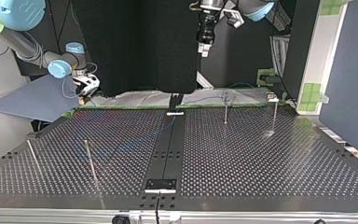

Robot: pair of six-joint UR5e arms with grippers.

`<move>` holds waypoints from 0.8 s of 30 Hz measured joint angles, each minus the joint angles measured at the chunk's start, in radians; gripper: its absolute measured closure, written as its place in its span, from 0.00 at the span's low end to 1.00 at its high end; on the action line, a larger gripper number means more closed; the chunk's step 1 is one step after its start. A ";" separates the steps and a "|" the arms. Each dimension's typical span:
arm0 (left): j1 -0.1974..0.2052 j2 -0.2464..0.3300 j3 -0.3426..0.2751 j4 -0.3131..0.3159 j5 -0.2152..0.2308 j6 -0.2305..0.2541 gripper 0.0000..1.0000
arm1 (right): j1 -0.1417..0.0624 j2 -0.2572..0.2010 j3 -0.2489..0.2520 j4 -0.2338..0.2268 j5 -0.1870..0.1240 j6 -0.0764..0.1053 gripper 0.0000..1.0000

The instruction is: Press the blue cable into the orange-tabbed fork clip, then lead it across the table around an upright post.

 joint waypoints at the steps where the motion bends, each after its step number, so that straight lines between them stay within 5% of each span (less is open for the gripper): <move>1: 0.004 0.000 -0.011 0.011 0.000 0.011 0.00 | 0.000 0.000 0.000 0.000 0.000 0.000 1.00; 13: 0.048 -0.053 -0.061 0.122 0.043 0.092 0.00 | 0.005 0.000 -0.001 0.007 0.000 0.000 1.00; 24: 0.076 -0.112 -0.061 0.226 0.102 0.040 0.00 | 0.002 0.000 -0.005 0.010 0.000 0.000 1.00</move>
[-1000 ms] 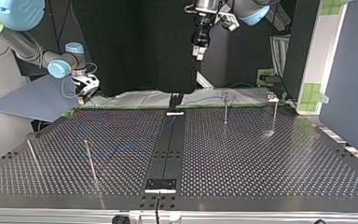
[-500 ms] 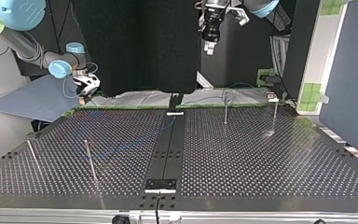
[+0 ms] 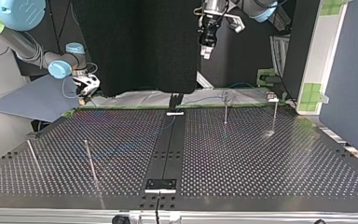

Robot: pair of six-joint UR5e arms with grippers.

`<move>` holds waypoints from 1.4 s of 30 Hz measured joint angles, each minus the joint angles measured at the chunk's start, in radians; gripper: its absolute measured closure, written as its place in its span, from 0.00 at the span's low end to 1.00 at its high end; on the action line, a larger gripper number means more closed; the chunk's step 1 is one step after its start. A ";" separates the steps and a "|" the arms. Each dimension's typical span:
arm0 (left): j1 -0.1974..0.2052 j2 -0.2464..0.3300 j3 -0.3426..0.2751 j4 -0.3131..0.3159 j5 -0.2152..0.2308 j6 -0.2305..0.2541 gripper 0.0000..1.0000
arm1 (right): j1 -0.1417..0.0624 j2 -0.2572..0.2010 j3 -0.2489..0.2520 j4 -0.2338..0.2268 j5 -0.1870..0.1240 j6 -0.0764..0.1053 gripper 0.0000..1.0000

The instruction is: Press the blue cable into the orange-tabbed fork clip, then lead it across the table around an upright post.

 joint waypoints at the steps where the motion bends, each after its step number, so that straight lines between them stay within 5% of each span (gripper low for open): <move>1: 0.003 0.000 0.000 0.012 0.002 -0.001 0.00 | 0.000 0.000 0.000 0.000 0.000 0.000 1.00; 11: 0.019 -0.001 0.000 0.026 0.006 0.010 0.00 | -0.004 0.000 -0.001 -0.002 0.001 0.000 1.00; 22: 0.036 -0.001 0.000 -0.075 -0.007 0.084 0.00 | 0.006 0.001 -0.002 0.002 0.000 -0.003 1.00; 42: 0.037 -0.001 0.000 -0.122 -0.005 0.092 0.00 | 0.014 0.001 -0.004 0.003 0.001 -0.005 1.00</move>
